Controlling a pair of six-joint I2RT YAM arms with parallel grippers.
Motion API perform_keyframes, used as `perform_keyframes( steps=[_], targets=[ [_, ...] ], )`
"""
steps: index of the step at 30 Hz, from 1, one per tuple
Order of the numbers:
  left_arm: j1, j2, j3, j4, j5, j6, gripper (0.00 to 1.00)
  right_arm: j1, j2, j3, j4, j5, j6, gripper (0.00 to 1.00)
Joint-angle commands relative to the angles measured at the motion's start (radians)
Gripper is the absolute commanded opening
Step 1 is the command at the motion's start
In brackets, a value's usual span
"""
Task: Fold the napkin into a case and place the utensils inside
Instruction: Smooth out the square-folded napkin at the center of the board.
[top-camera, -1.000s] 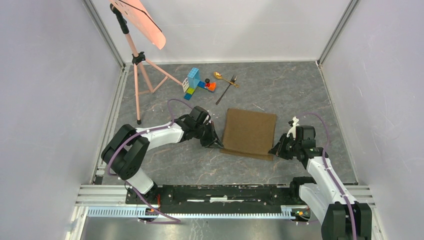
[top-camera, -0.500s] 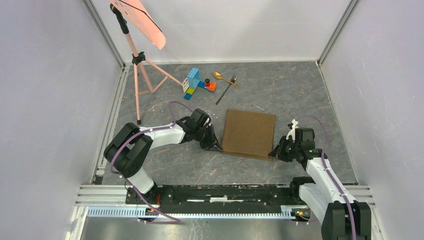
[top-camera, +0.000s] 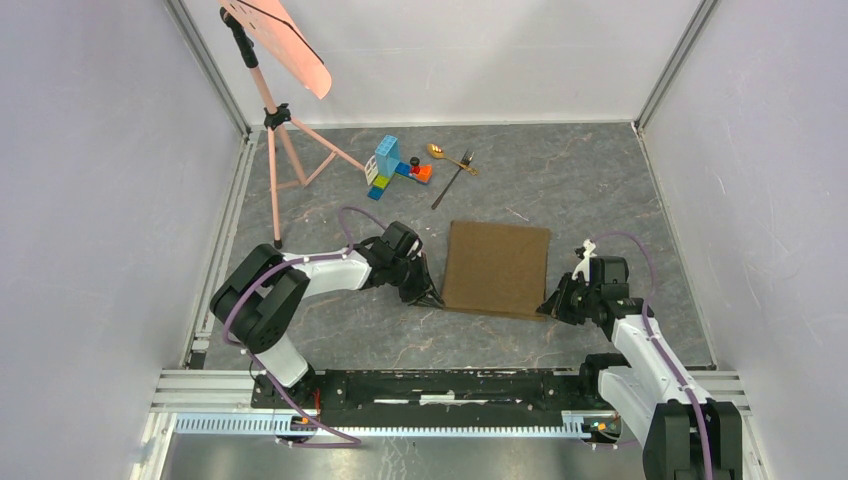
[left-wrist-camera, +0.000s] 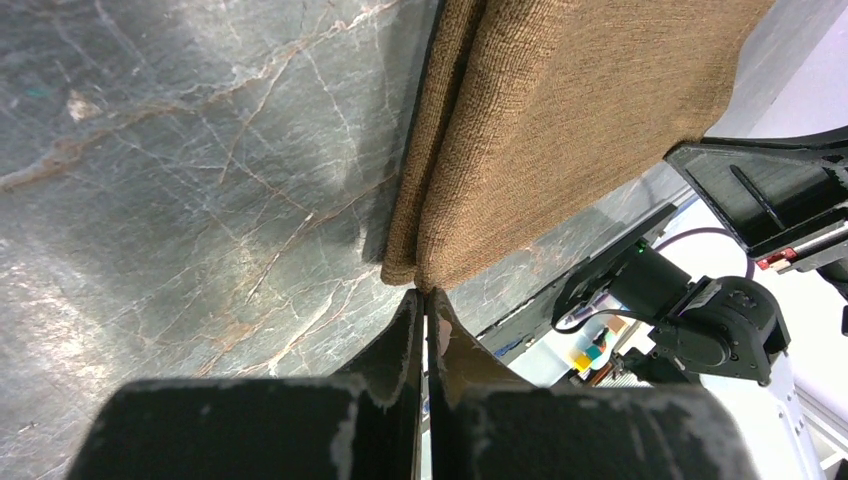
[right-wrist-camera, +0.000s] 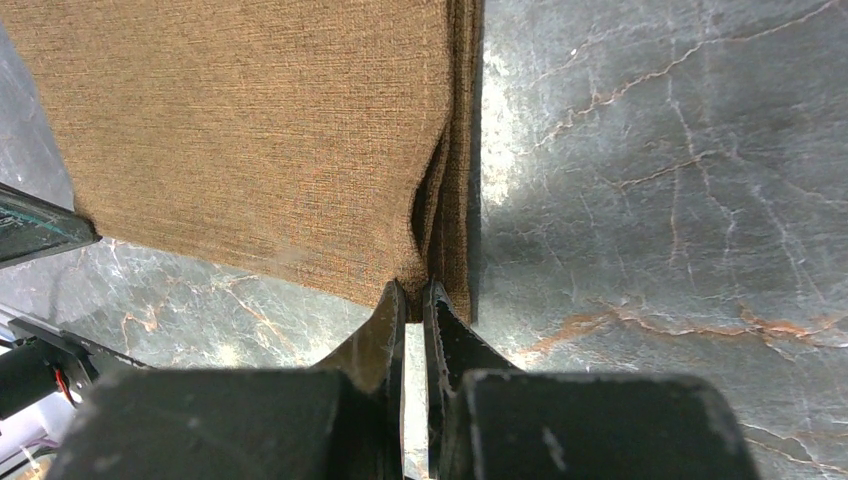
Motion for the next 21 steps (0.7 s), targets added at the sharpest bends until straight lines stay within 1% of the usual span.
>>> perform_keyframes(
  steps=[1,4,6,8,11,14,15,17,19,21],
  targets=[
    [-0.004,0.012,-0.015,0.006,0.028,-0.025,0.02,0.002,0.0,-0.021,0.029,0.031,-0.017,0.0],
    [-0.006,0.016,-0.013,0.011,0.032,-0.025,0.03,0.002,0.006,-0.025,0.032,0.023,-0.019,0.0],
    [-0.006,0.012,-0.012,0.007,0.03,-0.019,0.07,0.001,0.006,-0.022,0.024,0.025,-0.025,0.02],
    [-0.006,0.001,-0.007,-0.028,0.024,0.003,0.15,0.002,0.0,-0.006,-0.004,0.032,-0.036,0.09],
    [-0.006,-0.056,-0.008,-0.117,0.021,0.053,0.28,0.001,-0.033,0.065,-0.1,0.057,-0.081,0.19],
    [-0.006,-0.145,0.018,-0.221,0.019,0.123,0.4,0.001,-0.086,0.159,-0.176,0.082,-0.132,0.36],
    [-0.007,-0.157,0.042,-0.253,0.025,0.15,0.43,0.002,-0.089,0.177,-0.173,0.06,-0.145,0.4],
    [-0.006,-0.161,0.103,-0.288,0.028,0.169,0.45,0.007,-0.06,0.195,-0.145,-0.018,-0.151,0.42],
    [-0.006,-0.134,0.153,-0.258,0.047,0.169,0.45,0.023,-0.023,0.193,-0.109,-0.067,-0.137,0.42],
    [-0.006,-0.077,0.198,-0.215,0.084,0.158,0.4,0.033,-0.01,0.177,-0.054,-0.091,-0.125,0.43]
  ],
)
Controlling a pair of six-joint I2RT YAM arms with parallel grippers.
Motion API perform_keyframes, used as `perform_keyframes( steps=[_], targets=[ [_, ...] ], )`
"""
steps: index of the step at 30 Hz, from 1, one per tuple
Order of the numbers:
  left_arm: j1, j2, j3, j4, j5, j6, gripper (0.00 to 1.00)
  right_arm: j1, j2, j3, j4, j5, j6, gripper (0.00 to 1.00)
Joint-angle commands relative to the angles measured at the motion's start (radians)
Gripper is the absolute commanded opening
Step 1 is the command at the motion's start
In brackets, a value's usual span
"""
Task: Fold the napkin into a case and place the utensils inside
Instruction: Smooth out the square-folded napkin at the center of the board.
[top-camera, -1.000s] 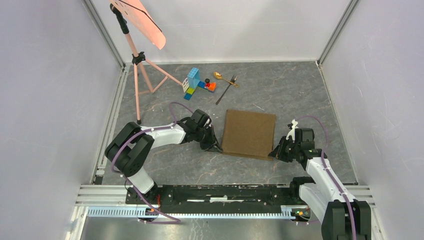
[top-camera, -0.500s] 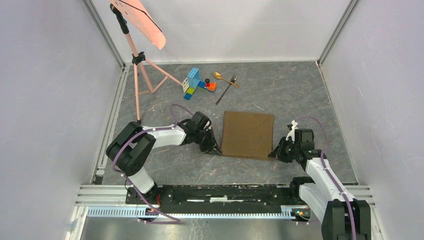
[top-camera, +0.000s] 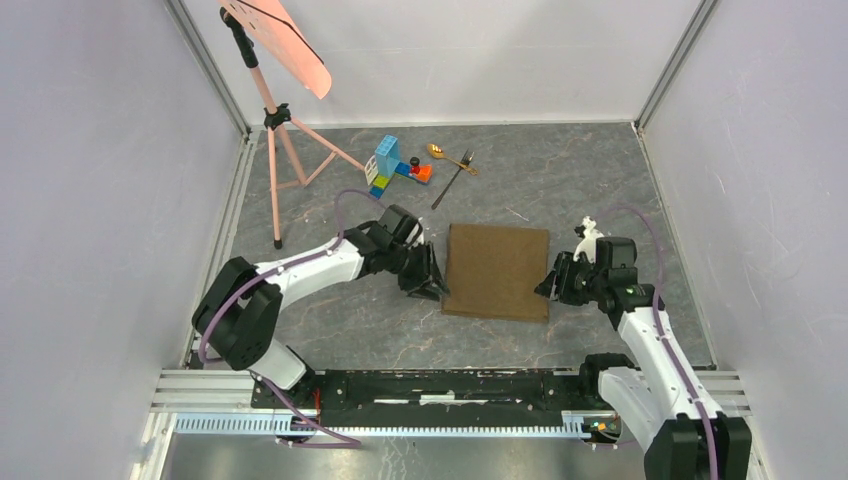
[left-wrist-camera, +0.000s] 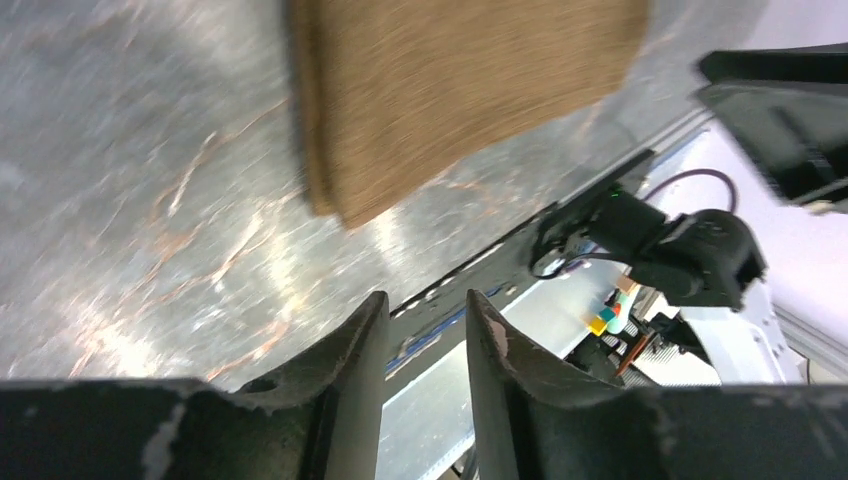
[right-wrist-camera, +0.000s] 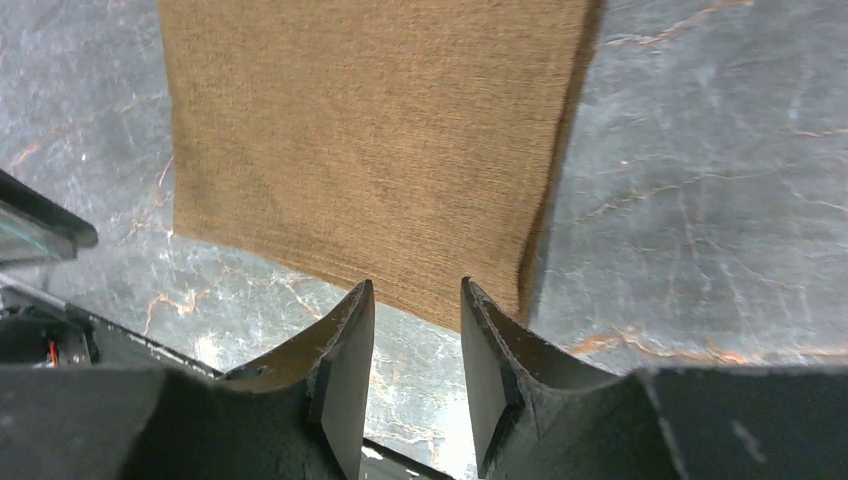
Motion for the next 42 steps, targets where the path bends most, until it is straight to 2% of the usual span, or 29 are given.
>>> perform_keyframes(
  steps=[1,6,12,15,17,20,23,27,30,34,37,40,42],
  targets=[
    [-0.001,0.086,0.118,0.073,0.089,0.042,0.37,0.021,0.047,-0.009,0.092,-0.097,-0.005,0.42],
    [-0.003,0.238,0.1,0.204,0.124,-0.011,0.28,0.025,0.132,-0.14,0.255,-0.172,0.041,0.37],
    [-0.005,0.247,-0.031,0.225,0.071,0.026,0.26,0.025,0.063,-0.221,0.181,-0.053,-0.01,0.37],
    [-0.008,0.238,-0.066,0.212,0.063,0.051,0.25,0.037,0.037,-0.174,0.135,-0.051,-0.023,0.38],
    [-0.012,0.212,-0.066,0.184,0.036,0.076,0.25,0.057,0.04,-0.101,0.153,-0.068,-0.013,0.43],
    [-0.014,0.19,-0.051,0.158,0.038,0.098,0.27,0.106,0.112,-0.072,0.346,-0.155,0.062,0.53],
    [-0.015,0.164,-0.047,0.158,0.042,0.095,0.27,0.205,0.255,-0.062,0.649,-0.215,0.203,0.56],
    [-0.014,0.156,-0.057,0.175,0.035,0.083,0.25,0.337,0.498,0.023,0.917,-0.204,0.323,0.58],
    [-0.015,0.19,-0.091,0.227,0.033,0.048,0.22,0.383,0.649,0.054,1.142,-0.198,0.441,0.54],
    [-0.014,0.218,-0.125,0.249,-0.002,0.036,0.18,0.433,0.849,0.109,1.278,-0.209,0.498,0.37],
    [-0.014,0.219,-0.138,0.233,-0.026,0.04,0.17,0.45,0.941,0.136,1.389,-0.229,0.545,0.25],
    [-0.014,0.221,-0.136,0.198,-0.046,0.057,0.15,0.462,0.992,0.17,1.416,-0.231,0.545,0.2],
    [-0.014,0.223,-0.137,0.196,-0.054,0.061,0.14,0.467,1.025,0.204,1.363,-0.204,0.504,0.21]
  ],
)
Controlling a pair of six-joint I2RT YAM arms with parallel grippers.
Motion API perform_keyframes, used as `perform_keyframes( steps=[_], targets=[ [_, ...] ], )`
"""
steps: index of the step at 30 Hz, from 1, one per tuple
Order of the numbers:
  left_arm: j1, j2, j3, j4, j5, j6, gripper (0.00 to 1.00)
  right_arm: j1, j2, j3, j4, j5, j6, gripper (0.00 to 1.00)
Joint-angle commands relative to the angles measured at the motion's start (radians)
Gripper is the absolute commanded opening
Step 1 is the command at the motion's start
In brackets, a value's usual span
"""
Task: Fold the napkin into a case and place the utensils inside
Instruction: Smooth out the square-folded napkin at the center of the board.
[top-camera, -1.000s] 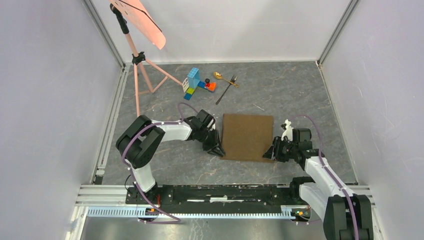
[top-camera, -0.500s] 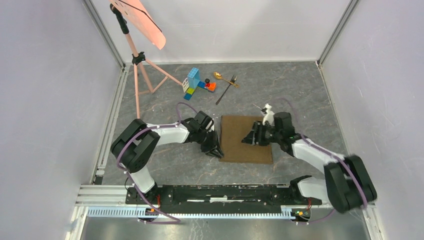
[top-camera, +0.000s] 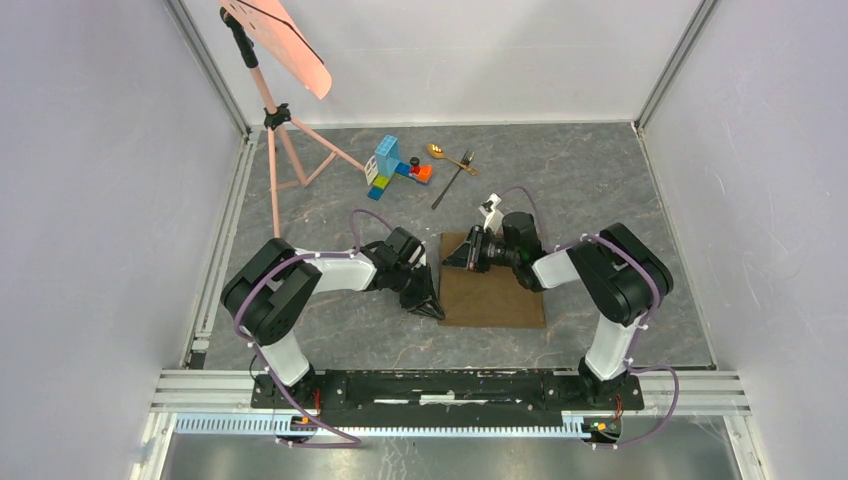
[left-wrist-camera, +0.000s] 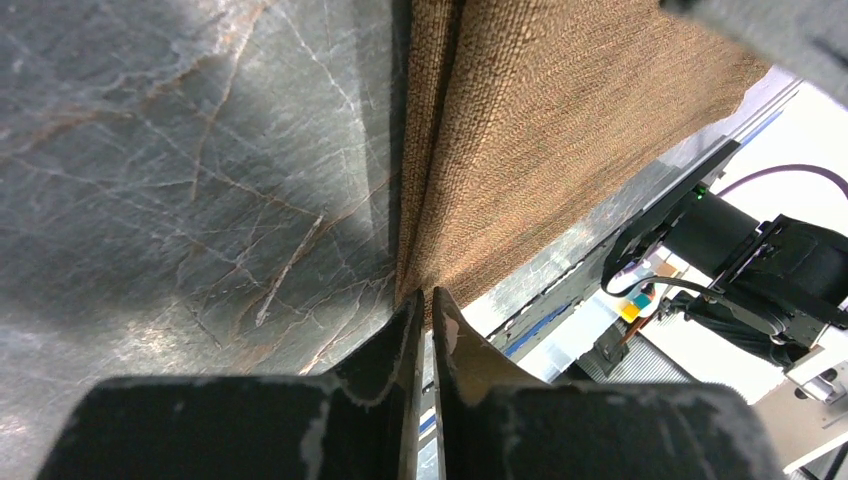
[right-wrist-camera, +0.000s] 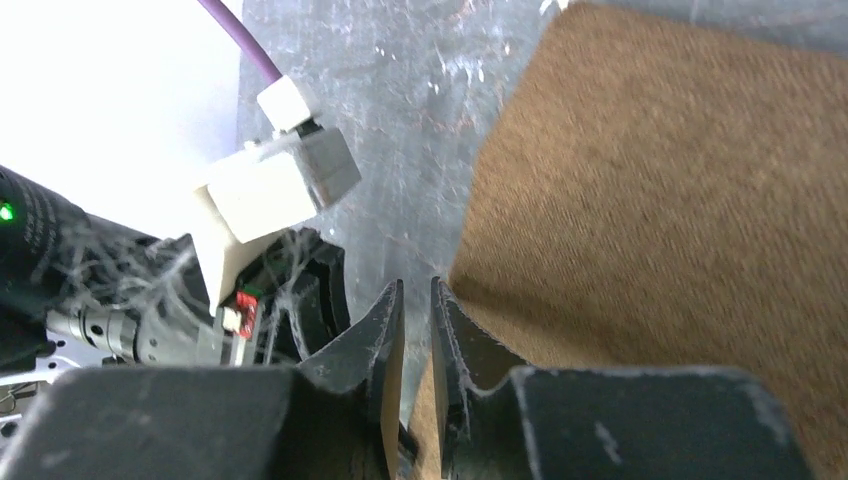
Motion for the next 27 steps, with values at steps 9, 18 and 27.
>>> perform_keyframes(
  steps=[9,18,27],
  targets=[
    [-0.003,0.033,-0.055,-0.041,-0.097,0.013,0.1,-0.005,0.233,0.235,0.033,0.098,-0.094,0.23],
    [-0.005,0.011,-0.094,-0.013,-0.096,0.0,0.08,-0.064,0.423,0.412,-0.013,0.091,-0.157,0.33],
    [-0.008,-0.045,-0.032,-0.057,-0.092,0.052,0.14,-0.101,0.212,0.715,-0.625,0.14,-0.478,0.45]
  ],
)
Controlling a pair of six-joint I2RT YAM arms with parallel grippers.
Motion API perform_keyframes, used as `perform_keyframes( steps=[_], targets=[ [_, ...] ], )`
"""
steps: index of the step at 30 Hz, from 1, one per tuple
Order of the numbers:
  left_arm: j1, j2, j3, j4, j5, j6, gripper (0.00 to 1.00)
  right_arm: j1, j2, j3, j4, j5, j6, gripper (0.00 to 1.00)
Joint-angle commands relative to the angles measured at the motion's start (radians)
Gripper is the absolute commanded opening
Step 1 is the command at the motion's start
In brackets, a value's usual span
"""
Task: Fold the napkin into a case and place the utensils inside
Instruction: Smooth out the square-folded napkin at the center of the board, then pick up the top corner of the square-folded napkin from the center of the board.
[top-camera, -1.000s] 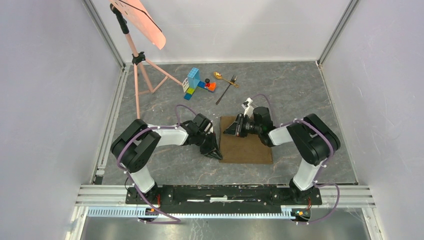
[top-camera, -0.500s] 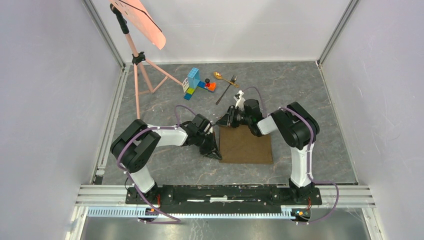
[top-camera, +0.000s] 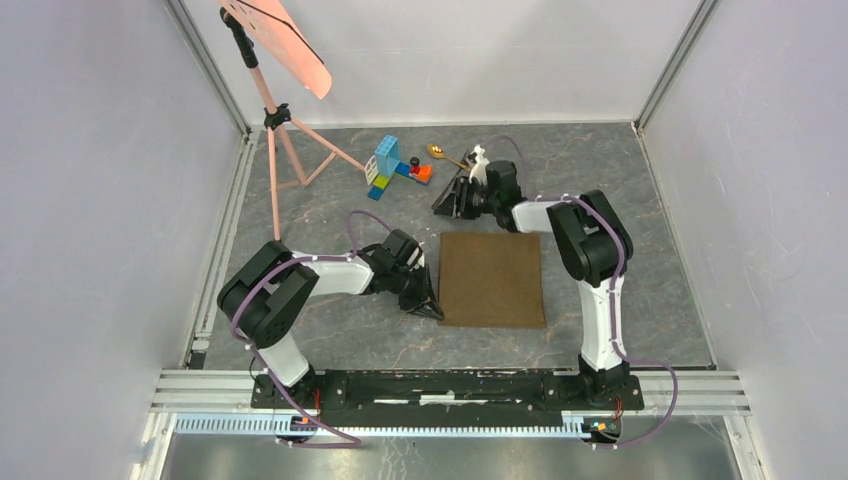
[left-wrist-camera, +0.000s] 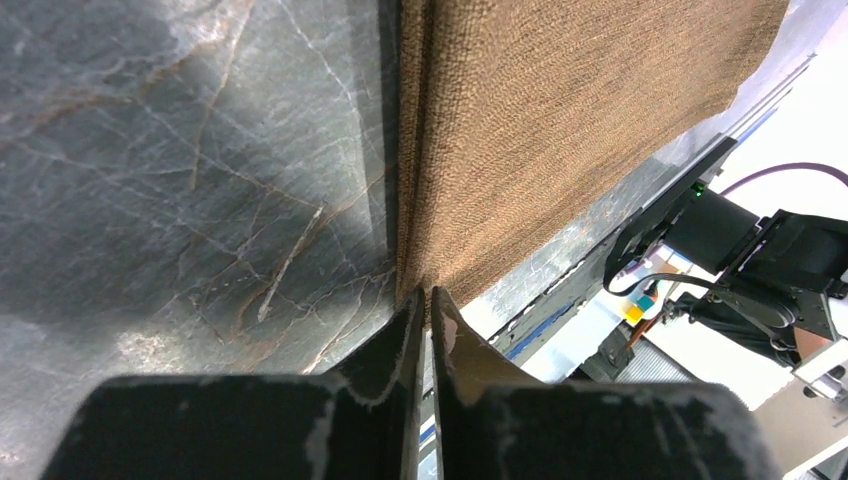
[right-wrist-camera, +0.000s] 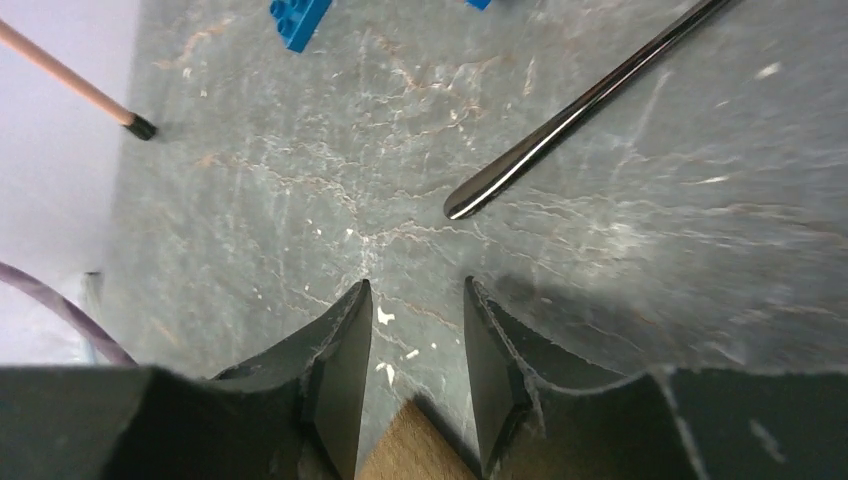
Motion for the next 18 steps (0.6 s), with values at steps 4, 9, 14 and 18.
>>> perform_keyframes(
  steps=[4,9,14,18],
  targets=[
    [-0.01,-0.084,0.057,-0.158,-0.077,0.074,0.27,-0.021,-0.436,0.078,-0.747,0.33,-0.415,0.57],
    [-0.01,-0.144,0.119,-0.187,-0.016,0.075,0.36,-0.095,-0.82,-0.285,-0.883,0.411,-0.395,0.58],
    [-0.009,-0.189,0.175,-0.294,-0.061,0.137,0.42,-0.223,-1.122,-0.559,-1.003,0.344,-0.284,0.51],
    [-0.009,-0.164,0.173,-0.312,-0.085,0.166,0.45,-0.228,-1.253,-0.71,-1.007,0.278,-0.204,0.47]
  ],
)
